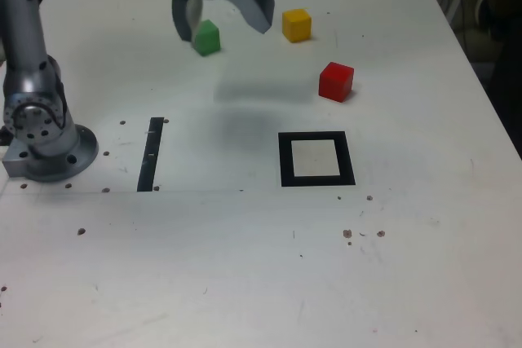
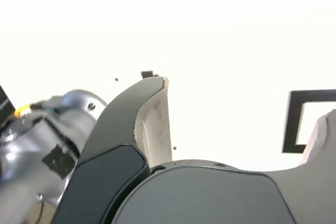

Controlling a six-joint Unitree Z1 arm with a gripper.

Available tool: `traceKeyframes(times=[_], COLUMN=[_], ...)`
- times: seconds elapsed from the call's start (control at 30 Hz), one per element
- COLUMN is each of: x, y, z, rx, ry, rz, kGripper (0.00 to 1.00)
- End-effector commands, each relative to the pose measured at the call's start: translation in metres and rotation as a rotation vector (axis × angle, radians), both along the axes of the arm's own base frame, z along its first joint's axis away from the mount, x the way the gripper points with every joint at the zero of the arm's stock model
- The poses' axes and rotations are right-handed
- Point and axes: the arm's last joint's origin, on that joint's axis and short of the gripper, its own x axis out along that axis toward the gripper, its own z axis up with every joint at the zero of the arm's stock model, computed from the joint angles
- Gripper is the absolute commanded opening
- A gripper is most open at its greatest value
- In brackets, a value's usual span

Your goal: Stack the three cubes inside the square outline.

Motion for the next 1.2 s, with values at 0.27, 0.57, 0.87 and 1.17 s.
traceKeyframes(times=[0.27,0.57,0.87,1.17], x=[0.042,0.084,0.117,0.131], y=[0.018,0.021,0.028,0.028], z=[0.019,0.002,-0.026,-0.048], rx=[0.036,0.028,0.016,0.01], ry=[-0.063,-0.004,0.029,0.025], rz=[-0.224,-0.436,-0.46,-0.443], kGripper=[0.99,0.99,0.97,0.95])
